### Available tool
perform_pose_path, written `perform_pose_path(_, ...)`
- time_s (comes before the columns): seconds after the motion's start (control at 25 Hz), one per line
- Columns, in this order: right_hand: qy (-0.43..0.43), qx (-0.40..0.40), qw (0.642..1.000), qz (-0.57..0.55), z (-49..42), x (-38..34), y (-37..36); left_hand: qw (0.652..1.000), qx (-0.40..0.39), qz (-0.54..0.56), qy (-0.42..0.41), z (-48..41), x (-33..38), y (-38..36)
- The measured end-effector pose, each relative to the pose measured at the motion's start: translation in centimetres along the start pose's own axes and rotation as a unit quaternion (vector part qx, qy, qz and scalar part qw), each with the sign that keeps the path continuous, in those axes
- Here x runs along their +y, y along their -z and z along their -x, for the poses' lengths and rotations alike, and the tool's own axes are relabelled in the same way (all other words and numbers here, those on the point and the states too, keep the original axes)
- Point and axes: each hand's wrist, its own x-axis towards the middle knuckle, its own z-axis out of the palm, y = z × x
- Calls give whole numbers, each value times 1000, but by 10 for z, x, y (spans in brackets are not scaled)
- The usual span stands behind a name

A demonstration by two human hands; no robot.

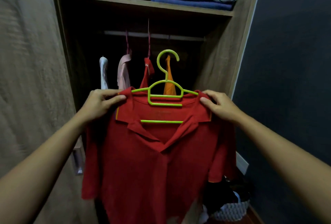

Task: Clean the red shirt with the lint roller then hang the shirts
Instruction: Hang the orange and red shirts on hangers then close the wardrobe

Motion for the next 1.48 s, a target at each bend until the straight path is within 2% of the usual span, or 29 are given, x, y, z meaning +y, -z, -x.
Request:
perform_pose_path(0.12,-11,26,998,-61,-2,0,-4,993,-81,66,48,-3,7,15)
perform_pose_path(0.2,-27,39,996,-74,-5,2,-6,982,-168,62,65,-4,8,22)
perform_pose_path(0.24,-34,48,997,-55,-8,3,-7,982,-176,40,55,-5,6,22)
perform_pose_path(0.32,-38,89,993,62,-16,5,-11,990,-129,-52,10,-6,11,11)
perform_pose_path(0.4,-58,118,988,81,-27,-6,-19,987,-75,-143,-22,-4,24,-15)
perform_pose_path(0.44,-90,111,989,39,-30,-18,-26,982,-54,-180,-26,-2,30,-33)
perform_pose_path(0.52,-175,25,979,-104,-37,-41,-40,972,-30,-232,1,2,38,-74)
perform_pose_path(0.6,-270,-59,933,-232,-41,-51,-48,963,-19,-264,50,1,46,-110)
perform_pose_path(0.64,-296,-64,913,-272,-42,-51,-49,959,-17,-275,71,0,53,-125)
perform_pose_path(0.76,-325,-6,877,-352,-53,-32,-40,955,-24,-281,90,-14,74,-155)
perform_pose_path(0.88,-329,69,860,-385,-72,-11,-33,967,-102,-216,83,-44,79,-160)
perform_pose_path(0.96,-332,93,865,-365,-87,3,-26,979,-94,-164,82,-72,77,-156)
perform_pose_path(1.08,-304,112,880,-347,-110,20,-15,985,15,-150,79,-124,60,-159)
perform_pose_path(1.24,-254,147,899,-324,-145,36,-12,985,32,-119,118,-200,27,-178)
perform_pose_path(1.36,-223,147,914,-305,-177,43,-11,970,48,-55,231,-237,11,-191)
perform_pose_path(1.48,-194,148,931,-270,-204,51,-8,964,7,-55,261,-249,4,-199)
